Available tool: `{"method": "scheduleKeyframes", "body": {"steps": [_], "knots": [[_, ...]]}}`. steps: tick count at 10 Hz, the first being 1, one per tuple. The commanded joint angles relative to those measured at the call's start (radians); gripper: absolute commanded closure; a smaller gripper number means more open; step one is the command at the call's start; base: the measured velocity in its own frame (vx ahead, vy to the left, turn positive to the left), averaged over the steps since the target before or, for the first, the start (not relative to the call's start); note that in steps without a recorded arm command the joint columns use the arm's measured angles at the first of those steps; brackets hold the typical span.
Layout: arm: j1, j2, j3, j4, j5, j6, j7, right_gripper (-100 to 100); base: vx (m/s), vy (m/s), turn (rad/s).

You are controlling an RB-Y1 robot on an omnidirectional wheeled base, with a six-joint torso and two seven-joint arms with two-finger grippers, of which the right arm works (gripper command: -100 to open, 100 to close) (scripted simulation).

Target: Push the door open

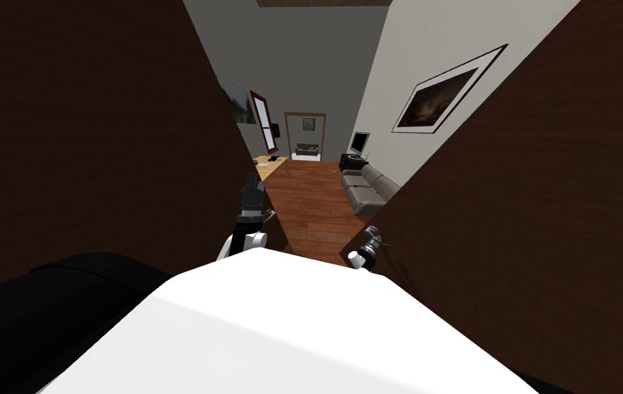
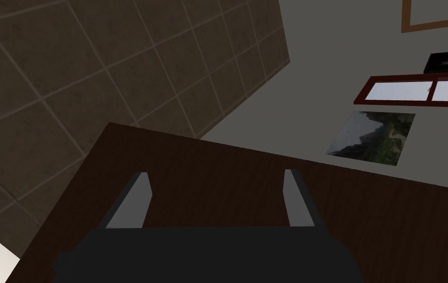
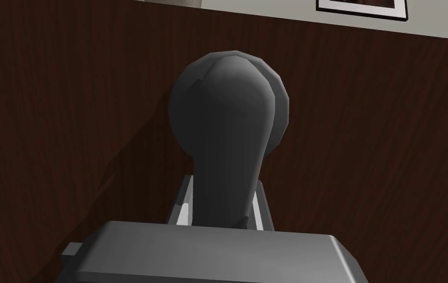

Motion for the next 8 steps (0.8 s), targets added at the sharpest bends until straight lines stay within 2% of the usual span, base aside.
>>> {"method": "scheduleKeyframes", "body": {"steps": [1,2,4,5,6,8], "knots": [[0.007,0.001,-0.024,-0.025,-0.017,-0.006,0.016,100,0.211,-0.044,-0.043],[0.007,0.001,-0.024,-0.025,-0.017,-0.006,0.016,100,0.116,-0.030,-0.022],[0.006,0.037,-0.051,-0.029,-0.039,-0.013,0.033,100,0.155,-0.016,-0.046],[0.013,0.032,-0.044,-0.033,-0.033,-0.007,0.029,100,0.066,-0.005,-0.026],[0.014,0.003,-0.066,-0.035,-0.053,-0.016,0.042,100,0.120,-0.040,-0.001],[0.014,-0.011,-0.087,-0.038,-0.071,-0.024,0.054,100,0.205,-0.074,-0.015]]}}
